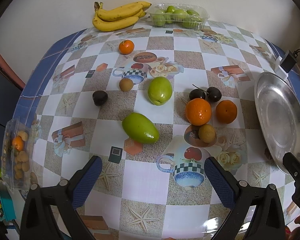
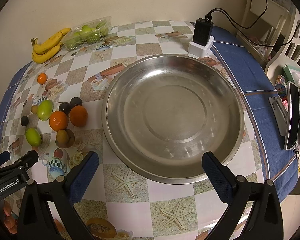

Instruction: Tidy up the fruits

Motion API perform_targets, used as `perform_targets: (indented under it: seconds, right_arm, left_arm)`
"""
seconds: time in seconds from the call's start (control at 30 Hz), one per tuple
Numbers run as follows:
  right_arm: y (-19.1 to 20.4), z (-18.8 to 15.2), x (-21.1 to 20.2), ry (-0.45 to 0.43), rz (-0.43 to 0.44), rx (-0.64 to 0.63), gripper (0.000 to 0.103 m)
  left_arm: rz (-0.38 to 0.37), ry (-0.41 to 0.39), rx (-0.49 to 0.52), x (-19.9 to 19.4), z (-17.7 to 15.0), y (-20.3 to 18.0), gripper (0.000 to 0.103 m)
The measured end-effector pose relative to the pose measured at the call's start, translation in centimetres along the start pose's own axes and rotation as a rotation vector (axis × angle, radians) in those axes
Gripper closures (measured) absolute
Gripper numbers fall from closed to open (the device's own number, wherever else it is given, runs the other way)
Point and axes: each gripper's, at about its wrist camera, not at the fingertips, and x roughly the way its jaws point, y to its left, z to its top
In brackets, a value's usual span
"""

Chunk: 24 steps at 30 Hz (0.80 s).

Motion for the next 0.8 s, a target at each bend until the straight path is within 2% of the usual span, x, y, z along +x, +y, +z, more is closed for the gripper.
perform_targets:
  seconds: [0.8]
  right_arm:
    - [0.08,0.03,0.07,0.002,-0.001,-0.001,0.0]
  left_arm:
    - [-0.006,-0.013,-0.007,-0.29,0.17,0.0,0.0]
